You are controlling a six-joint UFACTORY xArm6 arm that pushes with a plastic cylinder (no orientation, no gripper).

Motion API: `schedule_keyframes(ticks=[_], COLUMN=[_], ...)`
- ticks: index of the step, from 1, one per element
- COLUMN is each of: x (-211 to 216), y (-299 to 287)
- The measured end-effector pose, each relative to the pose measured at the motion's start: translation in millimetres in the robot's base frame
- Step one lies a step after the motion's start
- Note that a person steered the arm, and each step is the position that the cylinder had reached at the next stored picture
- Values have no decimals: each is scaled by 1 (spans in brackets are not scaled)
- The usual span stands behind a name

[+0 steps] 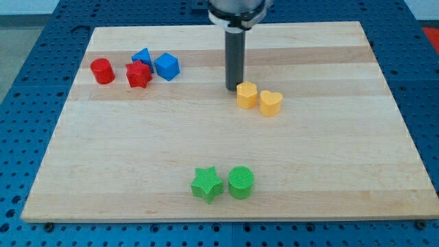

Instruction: Nudge yellow heart along with yellow hexagon

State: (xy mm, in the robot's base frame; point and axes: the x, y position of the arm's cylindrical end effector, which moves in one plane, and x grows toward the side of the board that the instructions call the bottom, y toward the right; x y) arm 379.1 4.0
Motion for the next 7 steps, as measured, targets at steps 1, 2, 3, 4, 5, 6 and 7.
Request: schedule_keyframes(ticks=[1,2,3,4,5,6,7], x=[-2,-14,-1,13,13,13,13], y=[26,81,120,122,122,122,122])
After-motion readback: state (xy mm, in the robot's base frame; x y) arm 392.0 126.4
